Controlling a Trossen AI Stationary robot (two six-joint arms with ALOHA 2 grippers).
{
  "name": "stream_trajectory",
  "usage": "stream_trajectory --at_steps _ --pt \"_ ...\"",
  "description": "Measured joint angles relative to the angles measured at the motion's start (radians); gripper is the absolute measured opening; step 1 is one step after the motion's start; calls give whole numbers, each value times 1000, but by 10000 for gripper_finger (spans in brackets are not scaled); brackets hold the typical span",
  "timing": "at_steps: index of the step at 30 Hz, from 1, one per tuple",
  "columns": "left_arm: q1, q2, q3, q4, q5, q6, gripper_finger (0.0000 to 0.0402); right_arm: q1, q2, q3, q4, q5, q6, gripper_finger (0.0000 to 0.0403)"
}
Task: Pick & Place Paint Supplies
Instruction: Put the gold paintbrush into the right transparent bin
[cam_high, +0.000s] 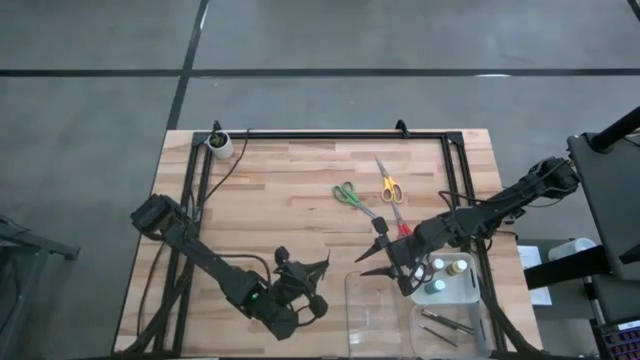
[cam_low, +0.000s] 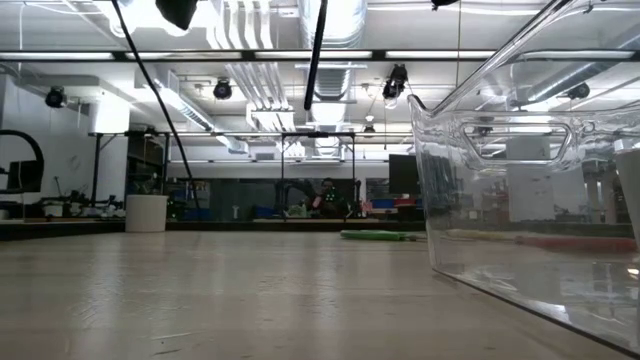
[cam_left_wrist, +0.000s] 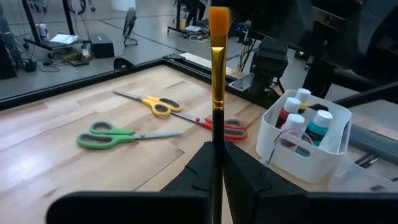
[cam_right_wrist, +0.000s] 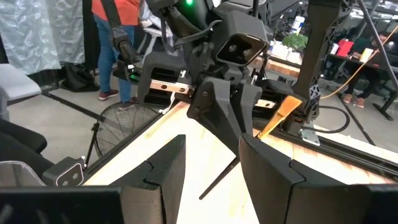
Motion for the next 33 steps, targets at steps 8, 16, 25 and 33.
stream_trajectory --at_steps 8,16,25,33 --pt "0 -1 1 17 -15 -4 27 0 0 0 0 0 0 146" --pt "-4 -3 1 78 -41 178 27 0 0 0 0 0 0 146" --pt "-4 -3 1 224 -49 353 27 0 0 0 0 0 0 146" --pt "-4 -6 1 378 -24 634 27 0 0 0 0 0 0 146"
